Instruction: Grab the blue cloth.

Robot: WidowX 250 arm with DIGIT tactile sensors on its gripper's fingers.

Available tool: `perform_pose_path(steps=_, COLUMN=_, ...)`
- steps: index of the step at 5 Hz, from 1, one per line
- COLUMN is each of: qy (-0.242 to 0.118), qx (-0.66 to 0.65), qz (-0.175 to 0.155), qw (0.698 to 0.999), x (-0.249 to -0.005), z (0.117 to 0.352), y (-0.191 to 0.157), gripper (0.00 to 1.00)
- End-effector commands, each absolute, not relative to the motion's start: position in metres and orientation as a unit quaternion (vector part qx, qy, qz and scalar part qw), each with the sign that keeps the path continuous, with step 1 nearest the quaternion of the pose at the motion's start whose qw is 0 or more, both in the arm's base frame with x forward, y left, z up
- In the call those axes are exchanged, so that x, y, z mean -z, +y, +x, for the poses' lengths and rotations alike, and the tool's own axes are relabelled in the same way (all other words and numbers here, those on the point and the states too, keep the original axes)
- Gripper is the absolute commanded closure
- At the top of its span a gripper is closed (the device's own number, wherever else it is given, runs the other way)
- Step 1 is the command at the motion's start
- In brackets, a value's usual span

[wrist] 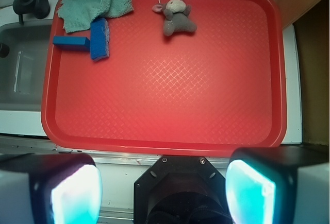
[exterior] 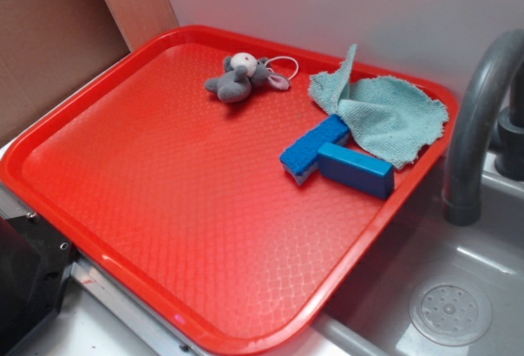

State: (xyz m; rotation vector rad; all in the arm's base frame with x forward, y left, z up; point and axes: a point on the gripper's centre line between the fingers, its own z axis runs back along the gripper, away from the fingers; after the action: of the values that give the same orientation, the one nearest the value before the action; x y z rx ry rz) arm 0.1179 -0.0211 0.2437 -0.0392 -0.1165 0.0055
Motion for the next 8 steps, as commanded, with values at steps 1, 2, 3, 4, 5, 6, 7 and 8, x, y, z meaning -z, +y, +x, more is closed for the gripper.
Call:
perform_pose_path(steps=1, qy=-0.058, qx=-0.003, qz=-0.02, qw=0.998, x=-0.244, z=0.118, y=-0.021, gripper=0.0)
perform_pose_path(steps=2, qy=-0.11, qx=-0.024, qz=-0.044, qw=0.993, x=-0.218, z=0.168, y=-0.037, gripper=0.0)
perform_pose_path(steps=3, qy=-0.171, qx=-0.019, qz=-0.077, qw=0.982, x=-0.199, z=0.211, y=-0.054, gripper=0.0)
perform_pose_path(steps=4, qy=-0.164, qx=-0.01, qz=-0.103, qw=0.981, x=-0.181, z=0.226, y=-0.056, gripper=0.0)
perform_pose_path(steps=5, qy=-0.164, qx=-0.01, qz=-0.103, qw=0.981, x=-0.181, z=0.226, y=-0.056, gripper=0.0)
perform_pose_path(steps=6, qy=-0.164, qx=-0.01, qz=-0.103, qw=0.981, x=-0.181, z=0.226, y=-0.056, gripper=0.0)
perform_pose_path(steps=7, qy=-0.164, qx=-0.01, qz=-0.103, qw=0.981, x=-0.181, z=0.226, y=-0.056, gripper=0.0)
perform_pose_path(steps=8, qy=-0.127, qx=-0.028, qz=-0.04, qw=0.991, x=-0.136, z=0.257, y=-0.079, gripper=0.0)
